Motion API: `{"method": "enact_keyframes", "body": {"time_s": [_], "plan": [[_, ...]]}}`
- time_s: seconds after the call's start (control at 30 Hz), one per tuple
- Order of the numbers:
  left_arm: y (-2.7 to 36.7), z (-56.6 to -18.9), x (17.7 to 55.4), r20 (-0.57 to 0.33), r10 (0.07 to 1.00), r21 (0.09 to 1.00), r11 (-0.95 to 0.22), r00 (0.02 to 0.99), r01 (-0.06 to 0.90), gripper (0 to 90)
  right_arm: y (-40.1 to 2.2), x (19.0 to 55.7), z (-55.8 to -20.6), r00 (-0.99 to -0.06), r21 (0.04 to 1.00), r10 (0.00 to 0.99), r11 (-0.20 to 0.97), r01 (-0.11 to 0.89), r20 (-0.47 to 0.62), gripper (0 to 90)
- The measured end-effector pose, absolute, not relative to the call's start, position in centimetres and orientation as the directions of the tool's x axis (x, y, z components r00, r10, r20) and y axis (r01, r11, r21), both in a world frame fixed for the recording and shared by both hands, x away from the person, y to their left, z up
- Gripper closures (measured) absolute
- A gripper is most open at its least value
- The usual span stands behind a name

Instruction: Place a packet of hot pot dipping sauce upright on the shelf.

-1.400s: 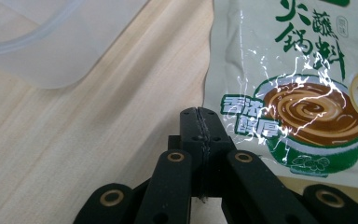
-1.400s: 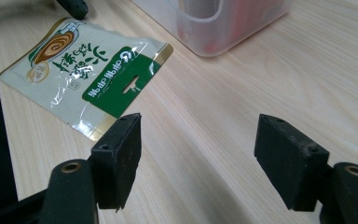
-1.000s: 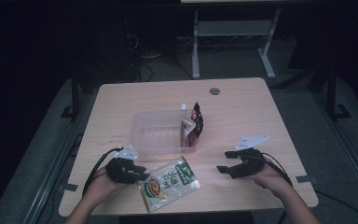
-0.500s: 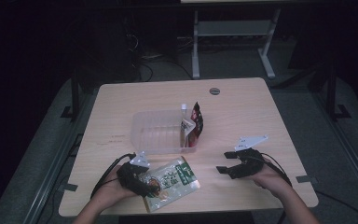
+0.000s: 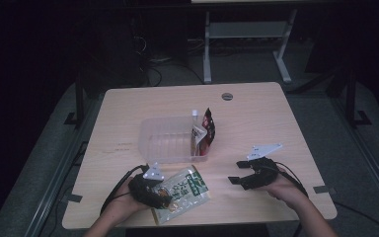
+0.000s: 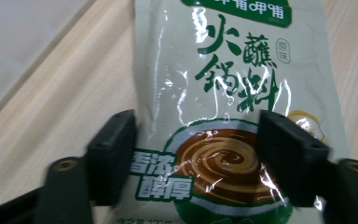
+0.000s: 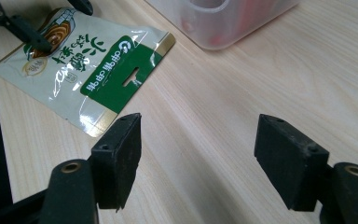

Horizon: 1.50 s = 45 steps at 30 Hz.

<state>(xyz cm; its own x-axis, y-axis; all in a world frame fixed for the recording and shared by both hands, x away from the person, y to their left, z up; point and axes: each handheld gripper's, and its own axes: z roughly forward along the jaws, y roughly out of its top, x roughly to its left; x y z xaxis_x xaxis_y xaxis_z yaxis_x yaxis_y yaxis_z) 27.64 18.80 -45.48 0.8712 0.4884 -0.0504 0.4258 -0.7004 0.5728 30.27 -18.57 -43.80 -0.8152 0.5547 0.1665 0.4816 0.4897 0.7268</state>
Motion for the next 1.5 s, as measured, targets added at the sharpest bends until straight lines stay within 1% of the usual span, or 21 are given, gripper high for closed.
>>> {"method": "enact_keyframes", "body": {"time_s": [0.07,0.1,0.17,0.2,0.23,0.27,0.3,0.33,0.37,0.4,0.43,0.47,0.5,0.73,0.8,0.93,0.97,1.1,1.23,1.43,1.5], "plan": [[18.9,-45.5,27.6,-0.040,0.491,0.578,-0.699,0.870,0.421,38.2,-18.6,30.3,-43.8,-0.815,0.726,0.555,0.490,0.482,0.166,31.2],[18.9,-45.4,27.6,-0.036,0.488,0.582,-0.699,0.872,0.416,46.4,-18.6,30.3,-43.8,-0.815,0.726,0.555,0.490,0.481,0.165,31.2],[18.8,-45.4,27.5,-0.030,0.487,0.586,-0.699,0.873,0.410,53.3,-18.6,30.3,-43.8,-0.815,0.726,0.555,0.490,0.482,0.166,31.2],[18.8,-45.4,27.5,-0.023,0.487,0.587,-0.701,0.873,0.406,53.3,-18.6,30.3,-43.8,-0.815,0.726,0.555,0.490,0.482,0.166,31.2],[18.8,-45.4,27.5,-0.021,0.487,0.586,-0.702,0.873,0.406,57.2,-18.6,30.3,-43.8,-0.815,0.726,0.555,0.490,0.482,0.166,31.2],[18.9,-45.3,27.6,-0.022,0.484,0.583,-0.705,0.875,0.404,63.7,-18.5,30.3,-43.8,-0.814,0.725,0.556,0.490,0.483,0.167,31.2],[18.9,-45.3,27.7,-0.026,0.484,0.586,-0.702,0.875,0.406,63.7,-18.5,30.3,-43.8,-0.814,0.725,0.556,0.490,0.483,0.167,31.2],[19.0,-45.4,27.7,-0.031,0.486,0.589,-0.697,0.874,0.408,66.6,-18.5,30.3,-43.8,-0.814,0.725,0.556,0.491,0.483,0.166,31.2],[19.1,-45.3,27.8,-0.033,0.482,0.589,-0.698,0.875,0.407,73.1,-18.5,30.2,-43.7,-0.815,0.726,0.555,0.490,0.482,0.166,31.2],[19.1,-45.4,27.9,-0.043,0.483,0.592,-0.693,0.875,0.411,73.1,-18.5,30.2,-43.7,-0.815,0.726,0.555,0.490,0.482,0.166,31.2],[19.1,-45.4,27.9,-0.051,0.482,0.596,-0.688,0.875,0.414,78.6,-18.5,30.2,-43.7,-0.813,0.725,0.557,0.488,0.486,0.171,31.2],[19.2,-45.4,28.0,-0.058,0.481,0.598,-0.685,0.875,0.417,78.6,-18.5,30.2,-43.7,-0.813,0.725,0.557,0.488,0.486,0.171,31.2],[19.2,-45.5,28.1,-0.072,0.483,0.602,-0.677,0.873,0.424,82.2,-18.5,30.2,-43.7,-0.812,0.725,0.557,0.486,0.488,0.174,31.2],[19.6,-45.4,28.6,-0.130,0.475,0.600,-0.661,0.870,0.451,87.2,-18.5,30.4,-43.9,-0.812,0.726,0.555,0.483,0.490,0.179,31.2],[19.8,-45.3,28.8,-0.152,0.476,0.610,-0.645,0.866,0.461,88.5,-18.6,30.4,-43.9,-0.811,0.726,0.558,0.482,0.490,0.177,31.0],[20.1,-44.8,28.7,-0.153,0.462,0.633,-0.633,0.874,0.446,89.6,-18.8,30.6,-43.8,-0.801,0.725,0.572,0.474,0.500,0.177,30.7],[20.1,-44.6,28.5,-0.176,0.462,0.654,-0.606,0.869,0.454,89.8,-18.9,30.6,-43.8,-0.789,0.728,0.584,0.456,0.513,0.190,27.8],[20.2,-44.1,28.3,-0.178,0.445,0.669,-0.600,0.878,0.439,90.0,-19.1,30.7,-43.8,-0.785,0.729,0.584,0.442,0.523,0.209,27.4],[20.6,-43.5,28.4,-0.161,0.426,0.686,-0.600,0.890,0.411,90.0,-19.1,30.8,-43.6,-0.791,0.729,0.558,0.429,0.533,0.250,20.6],[21.2,-42.9,28.1,-0.160,0.418,0.711,-0.580,0.894,0.398,90.0,-18.5,30.7,-43.2,-0.806,0.737,0.538,0.435,0.517,0.247,18.1],[21.3,-42.7,27.9,-0.163,0.418,0.719,-0.570,0.894,0.398,90.0,-18.3,30.8,-42.9,-0.803,0.733,0.530,0.427,0.529,0.271,17.3]]}}
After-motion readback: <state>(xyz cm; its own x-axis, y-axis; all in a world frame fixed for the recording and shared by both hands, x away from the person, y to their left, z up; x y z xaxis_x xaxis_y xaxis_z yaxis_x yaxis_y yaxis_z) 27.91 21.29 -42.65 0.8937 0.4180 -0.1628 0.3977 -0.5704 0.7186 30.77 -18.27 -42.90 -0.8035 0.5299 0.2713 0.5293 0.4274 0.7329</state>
